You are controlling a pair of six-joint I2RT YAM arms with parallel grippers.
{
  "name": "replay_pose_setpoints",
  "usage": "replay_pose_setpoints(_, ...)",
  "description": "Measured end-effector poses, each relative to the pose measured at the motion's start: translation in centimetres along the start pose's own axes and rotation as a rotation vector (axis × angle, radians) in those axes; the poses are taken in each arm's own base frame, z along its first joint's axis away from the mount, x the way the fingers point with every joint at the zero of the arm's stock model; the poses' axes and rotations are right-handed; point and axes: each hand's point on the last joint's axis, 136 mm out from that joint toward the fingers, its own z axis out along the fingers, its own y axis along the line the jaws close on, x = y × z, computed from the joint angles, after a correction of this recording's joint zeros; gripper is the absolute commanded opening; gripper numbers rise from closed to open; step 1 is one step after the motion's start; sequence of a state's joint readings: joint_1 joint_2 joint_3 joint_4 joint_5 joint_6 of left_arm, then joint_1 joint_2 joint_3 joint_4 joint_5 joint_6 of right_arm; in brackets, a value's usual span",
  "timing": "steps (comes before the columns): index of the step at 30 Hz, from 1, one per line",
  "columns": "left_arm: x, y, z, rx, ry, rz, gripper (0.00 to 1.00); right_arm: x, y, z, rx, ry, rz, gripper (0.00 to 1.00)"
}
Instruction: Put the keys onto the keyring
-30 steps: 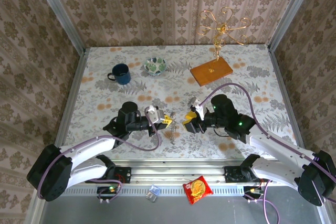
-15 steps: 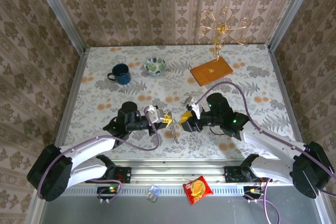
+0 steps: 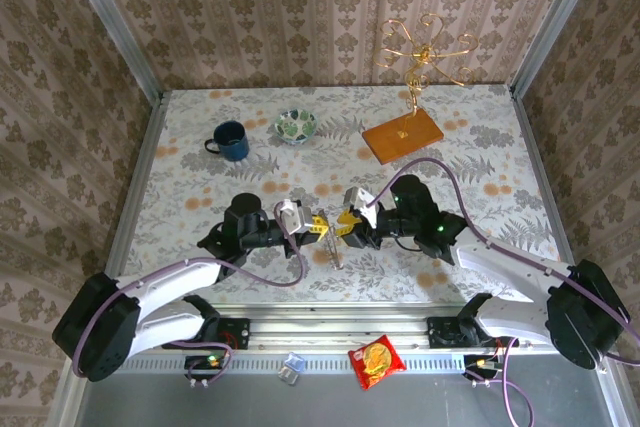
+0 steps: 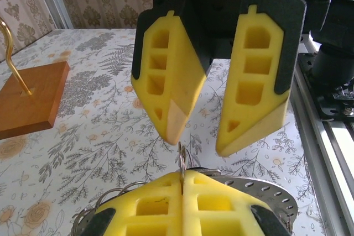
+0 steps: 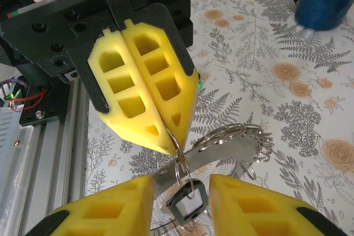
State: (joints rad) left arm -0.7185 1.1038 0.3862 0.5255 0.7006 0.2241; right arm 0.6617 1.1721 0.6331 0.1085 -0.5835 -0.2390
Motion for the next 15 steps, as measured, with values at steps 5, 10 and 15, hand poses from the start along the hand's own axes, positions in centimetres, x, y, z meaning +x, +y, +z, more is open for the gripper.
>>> replay_pose_setpoints(5, 0.13, -0.17, 0.12, 0.014, 0.000, -0.014, 0.00, 0.69, -0.02, 0.49, -0.013, 0.018, -0.018, 0.26)
replay_pose_setpoints(10, -0.23, -0.25, 0.12, 0.020, -0.015, -0.014, 0.00, 0.25, 0.15, 0.56, -0.027, -0.001, -0.043, 0.24)
replay_pose_setpoints(15, -0.39, -0.43, 0.09, 0.029, -0.027, -0.011, 0.00, 0.28, 0.16, 0.77, -0.036, -0.004, -0.047, 0.21)
